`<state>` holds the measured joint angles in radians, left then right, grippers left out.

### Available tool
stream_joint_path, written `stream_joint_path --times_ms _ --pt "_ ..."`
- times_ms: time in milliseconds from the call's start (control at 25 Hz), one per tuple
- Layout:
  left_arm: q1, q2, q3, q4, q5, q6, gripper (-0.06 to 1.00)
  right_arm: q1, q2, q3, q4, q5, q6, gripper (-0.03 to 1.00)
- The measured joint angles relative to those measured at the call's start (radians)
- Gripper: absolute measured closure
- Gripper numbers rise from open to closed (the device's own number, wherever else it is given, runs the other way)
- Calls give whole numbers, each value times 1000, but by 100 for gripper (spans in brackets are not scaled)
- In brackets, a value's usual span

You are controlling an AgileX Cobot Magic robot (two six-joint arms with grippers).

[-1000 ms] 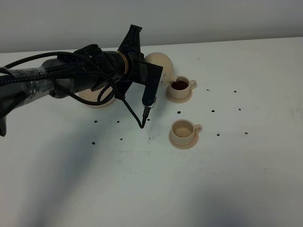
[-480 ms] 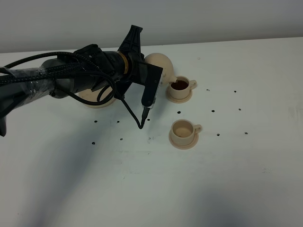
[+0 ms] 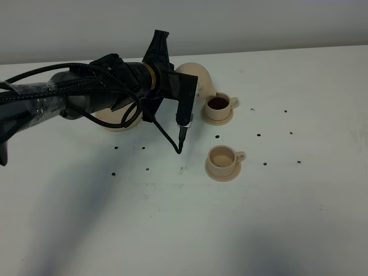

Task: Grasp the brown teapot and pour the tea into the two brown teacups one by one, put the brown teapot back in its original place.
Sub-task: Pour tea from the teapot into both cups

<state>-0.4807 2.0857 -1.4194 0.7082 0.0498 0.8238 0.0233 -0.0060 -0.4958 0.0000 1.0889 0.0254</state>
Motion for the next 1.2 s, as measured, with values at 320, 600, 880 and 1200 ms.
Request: stream_joint_path --times_ms 320,600,880,1200 --pt "0 0 0 -6 -3 -78 86 0 0 0 0 0 0 66" --pt "0 0 0 -54 -6 -174 86 0 0 0 0 0 0 66" --pt "8 -29 0 -167 -13 -343 86 0 0 0 0 0 0 66" --pt "13 -44 34 -303 -16 -488 86 0 0 0 0 0 0 66"
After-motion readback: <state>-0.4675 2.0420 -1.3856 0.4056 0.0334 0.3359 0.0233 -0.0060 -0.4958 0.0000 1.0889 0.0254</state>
